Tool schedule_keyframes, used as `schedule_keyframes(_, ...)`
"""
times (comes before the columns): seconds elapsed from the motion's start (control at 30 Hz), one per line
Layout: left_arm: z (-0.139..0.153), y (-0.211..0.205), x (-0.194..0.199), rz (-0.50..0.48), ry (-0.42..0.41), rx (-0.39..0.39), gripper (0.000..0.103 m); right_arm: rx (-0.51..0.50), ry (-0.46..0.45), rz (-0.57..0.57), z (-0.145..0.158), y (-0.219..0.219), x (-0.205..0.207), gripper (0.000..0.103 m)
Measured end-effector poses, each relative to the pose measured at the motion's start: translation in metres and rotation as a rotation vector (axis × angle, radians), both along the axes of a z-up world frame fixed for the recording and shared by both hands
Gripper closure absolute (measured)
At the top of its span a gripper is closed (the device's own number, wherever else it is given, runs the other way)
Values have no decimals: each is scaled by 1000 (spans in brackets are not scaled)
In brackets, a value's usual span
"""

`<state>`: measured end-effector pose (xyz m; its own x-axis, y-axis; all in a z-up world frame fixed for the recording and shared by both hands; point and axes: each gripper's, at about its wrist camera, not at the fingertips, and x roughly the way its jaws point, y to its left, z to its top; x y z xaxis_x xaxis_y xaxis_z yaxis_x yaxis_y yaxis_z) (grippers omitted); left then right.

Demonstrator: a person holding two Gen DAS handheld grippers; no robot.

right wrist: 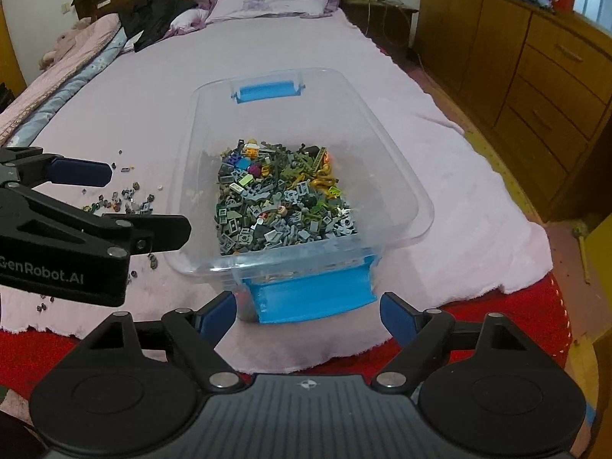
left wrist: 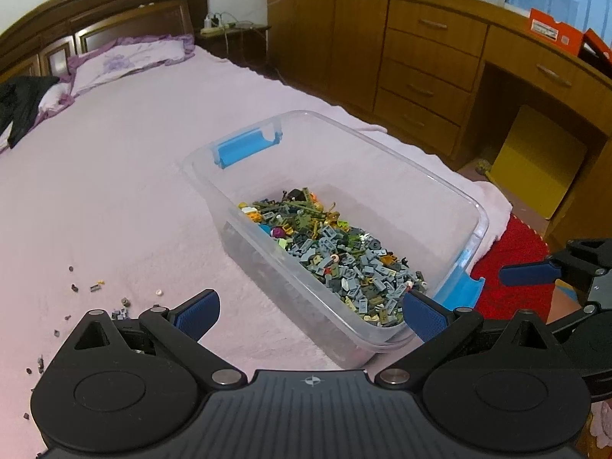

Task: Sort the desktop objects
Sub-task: 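Open both tools over the box and hold them above it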

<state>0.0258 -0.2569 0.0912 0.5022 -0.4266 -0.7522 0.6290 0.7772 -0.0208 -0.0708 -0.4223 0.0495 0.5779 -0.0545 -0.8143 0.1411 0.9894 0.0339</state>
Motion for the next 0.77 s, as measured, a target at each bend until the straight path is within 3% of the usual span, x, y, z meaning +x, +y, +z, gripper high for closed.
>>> schedule_keyframes(0.77,-3,0,-1,-16,-3,-20,0,-10,5,-9,-10,8,7,15)
